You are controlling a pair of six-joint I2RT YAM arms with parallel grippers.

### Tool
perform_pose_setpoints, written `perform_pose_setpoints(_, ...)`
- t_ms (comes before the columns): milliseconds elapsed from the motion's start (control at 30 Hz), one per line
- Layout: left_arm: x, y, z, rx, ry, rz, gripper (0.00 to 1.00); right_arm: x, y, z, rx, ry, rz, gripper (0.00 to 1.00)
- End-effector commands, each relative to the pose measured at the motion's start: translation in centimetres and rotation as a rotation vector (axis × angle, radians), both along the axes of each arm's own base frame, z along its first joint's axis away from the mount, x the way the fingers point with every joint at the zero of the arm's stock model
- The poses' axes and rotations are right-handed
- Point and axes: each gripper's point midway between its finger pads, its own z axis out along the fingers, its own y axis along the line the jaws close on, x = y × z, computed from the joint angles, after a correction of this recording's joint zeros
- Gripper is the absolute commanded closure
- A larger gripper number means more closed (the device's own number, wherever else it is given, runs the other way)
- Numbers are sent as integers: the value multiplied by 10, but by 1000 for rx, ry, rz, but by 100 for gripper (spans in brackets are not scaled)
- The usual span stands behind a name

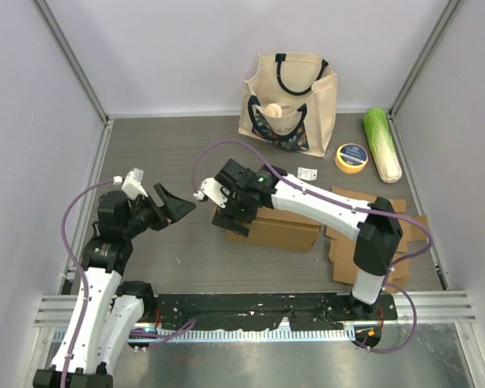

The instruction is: Fold the paper box

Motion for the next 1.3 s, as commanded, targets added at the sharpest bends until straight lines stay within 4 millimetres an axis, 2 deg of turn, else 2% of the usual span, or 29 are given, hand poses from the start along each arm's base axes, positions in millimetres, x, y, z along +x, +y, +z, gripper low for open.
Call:
perform_pose_setpoints(0, 8, -29, 39, -105, -165, -189, 18, -8, 0, 52, 238, -36, 7, 11)
perform_pose_setpoints(33, 13, -32, 38, -103, -149, -208, 18, -7, -8, 63, 267, -59, -11, 11)
perform_pose_setpoints(100, 15, -37, 36, -60, -157, -256, 18, -5, -18, 57, 262, -78, -33, 11)
perform_pose_setpoints(167, 21, -41, 36, -18, -150, -279, 18, -8, -27, 62, 281, -103, -43, 11)
perform_pose_setpoints(200, 20, -45, 32, 20, -151, -304, 21, -7, -28, 68, 298, -122, -48, 11)
perform_pose_setpoints(233, 21, -49, 37, 38, -169, -323, 23, -6, -31, 70, 302, -134, -60, 11)
perform_pose_setpoints(300, 20, -58, 31, 96, -165, -365, 25, -8, -37, 78, 325, -145, -76, 11)
perform_pose_setpoints(333, 21, -60, 36, 115, -181, -375, 25, -10, -39, 79, 330, -146, -76, 11)
perform_pose_setpoints(367, 21, -63, 34, 135, -183, -387, 25, -11, -44, 75, 320, -147, -82, 11)
perform_pose_setpoints(433, 16, -73, 37, 175, -218, -445, 28, -10, -53, 79, 330, -171, -106, 11)
perform_pose_setpoints(467, 14, -75, 38, 191, -231, -462, 29, -11, -58, 72, 319, -166, -117, 11)
perform_pose_setpoints(500, 9, -81, 35, 209, -224, -491, 32, -12, -60, 77, 339, -174, -126, 11)
perform_pose_setpoints(567, 10, -82, 37, 272, -255, -503, 32, -12, -67, 73, 331, -189, -150, 11)
perform_pose_setpoints(767, 1, -86, 23, 419, -228, -554, 30, -5, -81, 100, 453, -284, -280, 11)
perform_pose_setpoints(867, 2, -92, 16, 465, -208, -563, 36, -10, -83, 118, 553, -285, -342, 11)
perform_pose_setpoints(967, 7, -96, 9, 481, -180, -555, 44, -7, -95, 133, 620, -298, -475, 11)
perform_pose_setpoints(1000, 10, -95, 11, 484, -175, -540, 44, 0, -107, 136, 621, -328, -570, 11)
perform_pose_setpoints(1067, 11, -97, 10, 484, -168, -541, 45, -6, -121, 135, 629, -299, -675, 11)
perform_pose_setpoints(1233, 9, -101, 12, 470, -152, -560, 48, -25, -150, 126, 601, -236, -810, 11)
perform_pose_setpoints(1267, 9, -102, 10, 467, -140, -566, 49, -31, -159, 119, 567, -226, -834, 11)
